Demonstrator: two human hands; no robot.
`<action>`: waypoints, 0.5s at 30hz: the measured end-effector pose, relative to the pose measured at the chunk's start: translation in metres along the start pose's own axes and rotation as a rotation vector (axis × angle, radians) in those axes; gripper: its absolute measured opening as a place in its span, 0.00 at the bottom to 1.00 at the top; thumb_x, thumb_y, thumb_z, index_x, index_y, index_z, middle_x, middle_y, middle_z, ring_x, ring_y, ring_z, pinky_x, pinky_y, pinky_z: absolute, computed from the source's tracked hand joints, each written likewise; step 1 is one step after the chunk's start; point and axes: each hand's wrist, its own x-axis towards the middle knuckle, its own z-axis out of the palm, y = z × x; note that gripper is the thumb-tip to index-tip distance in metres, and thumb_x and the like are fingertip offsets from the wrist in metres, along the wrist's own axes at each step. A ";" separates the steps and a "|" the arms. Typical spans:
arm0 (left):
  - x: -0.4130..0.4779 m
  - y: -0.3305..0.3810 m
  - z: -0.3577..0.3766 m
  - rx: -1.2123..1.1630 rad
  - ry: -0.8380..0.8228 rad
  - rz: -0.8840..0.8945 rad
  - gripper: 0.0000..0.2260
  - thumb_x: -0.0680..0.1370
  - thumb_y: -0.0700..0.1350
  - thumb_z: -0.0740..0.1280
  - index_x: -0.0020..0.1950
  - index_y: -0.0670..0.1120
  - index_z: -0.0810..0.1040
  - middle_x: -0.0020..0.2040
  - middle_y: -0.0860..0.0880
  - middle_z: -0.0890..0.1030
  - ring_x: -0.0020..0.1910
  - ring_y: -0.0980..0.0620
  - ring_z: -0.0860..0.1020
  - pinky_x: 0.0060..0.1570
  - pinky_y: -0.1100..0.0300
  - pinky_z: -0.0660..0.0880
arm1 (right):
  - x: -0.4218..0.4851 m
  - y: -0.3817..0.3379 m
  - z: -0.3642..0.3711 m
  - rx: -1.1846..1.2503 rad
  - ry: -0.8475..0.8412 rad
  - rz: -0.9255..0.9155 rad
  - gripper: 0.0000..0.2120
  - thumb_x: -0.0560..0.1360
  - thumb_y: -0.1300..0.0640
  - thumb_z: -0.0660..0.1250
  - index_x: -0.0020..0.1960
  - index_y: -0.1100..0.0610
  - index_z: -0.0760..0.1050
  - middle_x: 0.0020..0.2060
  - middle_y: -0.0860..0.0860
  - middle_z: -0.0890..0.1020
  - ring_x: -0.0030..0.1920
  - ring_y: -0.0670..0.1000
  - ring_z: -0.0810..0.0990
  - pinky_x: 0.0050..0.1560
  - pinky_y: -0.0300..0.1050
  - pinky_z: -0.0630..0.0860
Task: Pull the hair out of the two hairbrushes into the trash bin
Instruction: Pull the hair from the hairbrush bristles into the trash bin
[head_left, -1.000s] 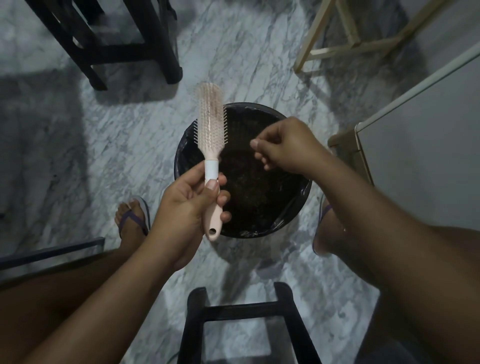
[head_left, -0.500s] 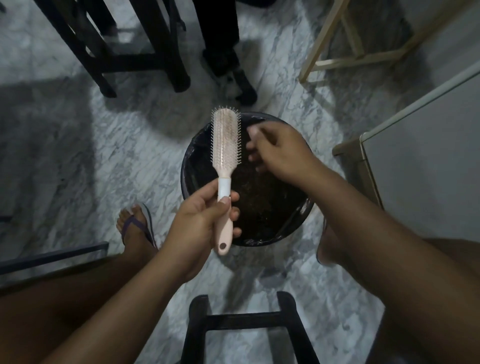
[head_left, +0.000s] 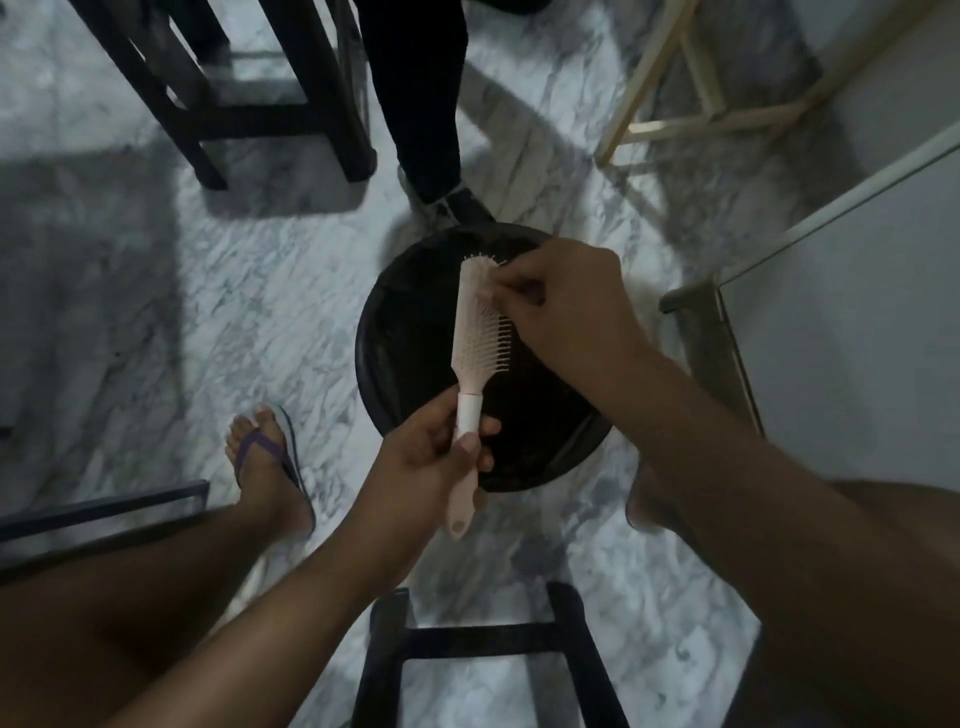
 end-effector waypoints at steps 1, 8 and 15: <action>0.000 -0.001 -0.001 0.018 0.007 0.004 0.19 0.82 0.34 0.61 0.70 0.50 0.74 0.47 0.52 0.82 0.39 0.54 0.76 0.38 0.54 0.75 | 0.000 0.001 0.002 -0.002 -0.002 0.000 0.08 0.75 0.52 0.73 0.51 0.55 0.87 0.46 0.48 0.87 0.42 0.37 0.78 0.48 0.18 0.68; -0.003 -0.010 0.001 -0.087 -0.017 -0.080 0.16 0.82 0.34 0.61 0.63 0.51 0.80 0.50 0.48 0.81 0.39 0.53 0.76 0.39 0.51 0.75 | -0.005 0.008 0.012 -0.007 -0.013 -0.019 0.07 0.79 0.55 0.68 0.51 0.55 0.83 0.46 0.48 0.86 0.46 0.42 0.80 0.45 0.23 0.69; -0.002 -0.009 0.004 -0.180 -0.050 -0.114 0.15 0.83 0.35 0.61 0.67 0.47 0.77 0.50 0.49 0.81 0.39 0.53 0.76 0.37 0.53 0.74 | 0.000 -0.005 -0.004 0.190 -0.001 -0.048 0.06 0.79 0.57 0.68 0.47 0.57 0.82 0.36 0.45 0.82 0.36 0.37 0.79 0.42 0.26 0.72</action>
